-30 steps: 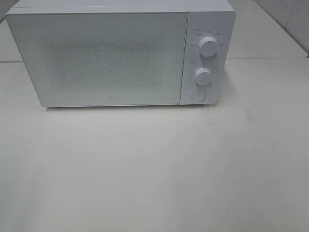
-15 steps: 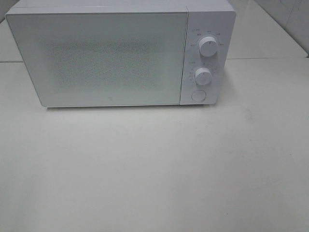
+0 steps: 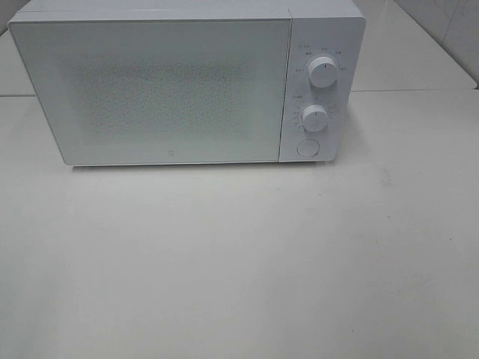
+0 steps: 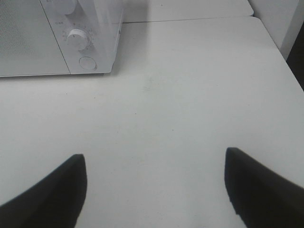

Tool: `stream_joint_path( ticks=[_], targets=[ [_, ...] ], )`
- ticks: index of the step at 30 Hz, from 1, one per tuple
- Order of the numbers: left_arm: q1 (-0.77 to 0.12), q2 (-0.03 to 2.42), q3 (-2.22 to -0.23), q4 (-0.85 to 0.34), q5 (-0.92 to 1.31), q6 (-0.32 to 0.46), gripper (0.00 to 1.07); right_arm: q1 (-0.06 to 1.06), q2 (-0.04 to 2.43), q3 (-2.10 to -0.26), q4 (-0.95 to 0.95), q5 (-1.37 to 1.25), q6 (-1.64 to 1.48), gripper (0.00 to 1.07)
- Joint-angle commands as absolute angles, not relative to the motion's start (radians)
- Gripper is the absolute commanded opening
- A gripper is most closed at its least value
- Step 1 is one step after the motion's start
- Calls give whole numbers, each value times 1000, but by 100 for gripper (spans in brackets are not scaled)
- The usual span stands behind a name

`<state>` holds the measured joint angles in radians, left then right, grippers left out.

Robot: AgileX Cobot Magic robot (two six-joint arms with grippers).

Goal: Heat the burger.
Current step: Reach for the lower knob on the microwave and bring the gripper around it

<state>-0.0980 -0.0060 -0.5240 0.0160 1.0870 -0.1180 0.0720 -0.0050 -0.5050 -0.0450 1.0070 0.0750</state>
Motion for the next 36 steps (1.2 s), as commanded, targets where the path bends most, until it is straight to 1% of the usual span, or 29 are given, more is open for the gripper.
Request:
stream_joint_path(
  ticks=[1, 9, 20, 22, 31, 34, 36],
  targets=[
    [-96, -30, -521, 12, 1072, -121, 98, 69, -31, -501, -43, 993, 64, 76],
    [-96, -30, -521, 12, 1072, -121, 98, 69, -31, -501, -44, 993, 65, 74],
    [-96, -30, -521, 12, 1072, -121, 98, 69, -29, -526, -48, 976, 68, 74],
    [-96, -30, -521, 12, 1072, -121, 98, 69, 7, -558, -50, 955, 68, 74],
    [-96, -30, -521, 12, 1072, -121, 98, 69, 112, -560, -45, 883, 79, 75],
    [-96, -30, -521, 12, 1072, -121, 98, 69, 153, -560, -50, 835, 79, 77],
    [-96, -30, -521, 12, 1072, -121, 98, 69, 210, -560, -50, 747, 79, 80]
  ],
)
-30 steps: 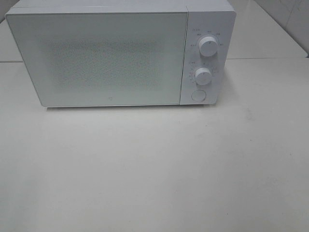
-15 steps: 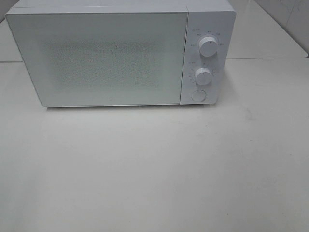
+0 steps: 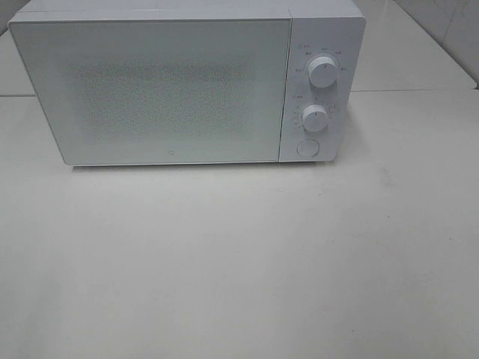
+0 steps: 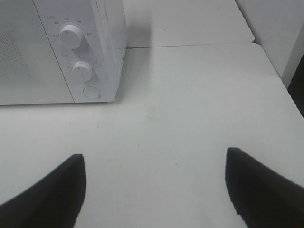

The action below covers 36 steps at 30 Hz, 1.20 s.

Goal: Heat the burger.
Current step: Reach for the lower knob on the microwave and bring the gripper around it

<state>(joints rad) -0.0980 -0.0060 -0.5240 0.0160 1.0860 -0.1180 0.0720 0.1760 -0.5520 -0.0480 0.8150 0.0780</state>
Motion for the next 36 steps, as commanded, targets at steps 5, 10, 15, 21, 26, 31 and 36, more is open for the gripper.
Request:
stream_joint_path(
  ticks=[5, 10, 15, 21, 26, 31, 36],
  targets=[
    [-96, -30, -521, 12, 1072, -121, 98, 69, 269, -560, -52, 683, 79, 80],
    [-96, -30, -521, 12, 1072, -121, 98, 69, 350, -560, -53, 618, 79, 79],
    [-96, -30, -521, 12, 1072, -121, 98, 69, 427, -560, -50, 551, 79, 79],
    [-96, -30, -521, 12, 1072, -121, 98, 69, 523, -560, -43, 462, 79, 79],
    [-96, -30, -521, 12, 1072, -121, 98, 69, 614, -555, -43, 355, 80, 78],
    [-96, -30, -521, 12, 1072, -121, 98, 69, 686, -518, -43, 221, 97, 78],
    [-96, -30, -521, 12, 1072, -121, 98, 69, 774, -468, -43, 56, 124, 77]
  ],
)
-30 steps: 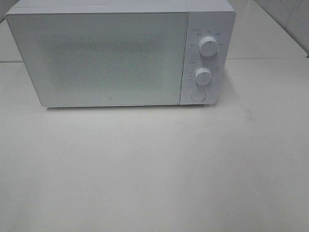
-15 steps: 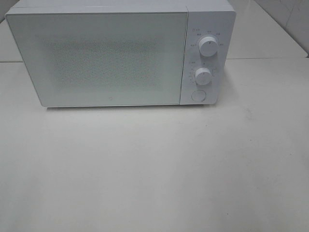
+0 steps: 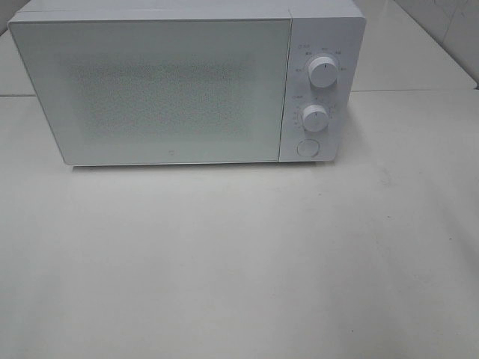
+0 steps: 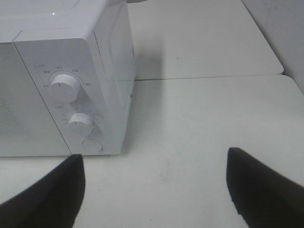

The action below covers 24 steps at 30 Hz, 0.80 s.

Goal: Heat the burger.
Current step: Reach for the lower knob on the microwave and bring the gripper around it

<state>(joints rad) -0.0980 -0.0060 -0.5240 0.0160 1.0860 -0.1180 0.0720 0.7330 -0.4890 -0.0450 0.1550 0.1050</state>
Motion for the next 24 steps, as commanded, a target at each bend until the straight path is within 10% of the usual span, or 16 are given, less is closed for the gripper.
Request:
stream_joint_path(
  ticks=[1, 24],
  targets=[
    [-96, -30, -521, 12, 1072, -121, 98, 69, 796, -460, -43, 20, 126, 77],
    [-96, -30, -521, 12, 1072, -121, 98, 72, 1276, -339, 195, -757, -123, 76]
  ],
)
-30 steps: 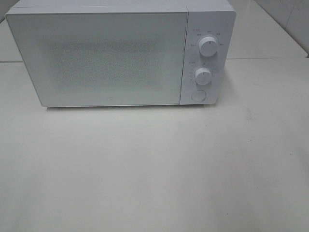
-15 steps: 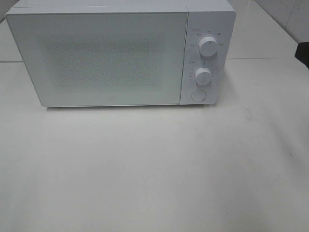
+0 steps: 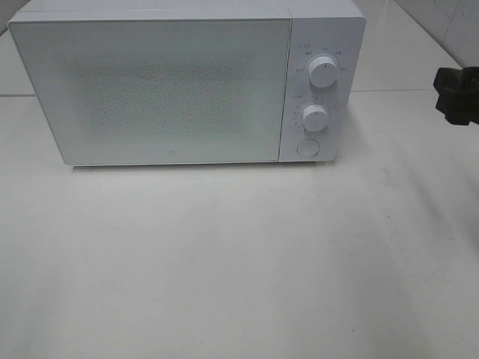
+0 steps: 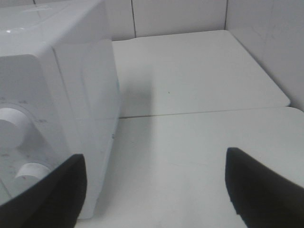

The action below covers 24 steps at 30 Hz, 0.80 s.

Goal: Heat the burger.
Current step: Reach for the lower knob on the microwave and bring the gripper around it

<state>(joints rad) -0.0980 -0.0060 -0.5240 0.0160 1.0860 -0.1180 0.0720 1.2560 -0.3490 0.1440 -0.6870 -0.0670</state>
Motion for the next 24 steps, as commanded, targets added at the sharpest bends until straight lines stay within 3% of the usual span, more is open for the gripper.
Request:
stream_joint_path(
  ticks=[1, 15, 24],
  targets=[
    [-96, -30, -521, 12, 1072, -121, 98, 72, 1276, -339, 195, -757, -123, 76],
    [-96, -30, -521, 12, 1072, -121, 98, 73, 1377, -248, 298, -940, -155, 76],
    [-96, -30, -521, 12, 1072, -121, 98, 255, 1377, -206, 481, -1068, -225, 76]
  ],
)
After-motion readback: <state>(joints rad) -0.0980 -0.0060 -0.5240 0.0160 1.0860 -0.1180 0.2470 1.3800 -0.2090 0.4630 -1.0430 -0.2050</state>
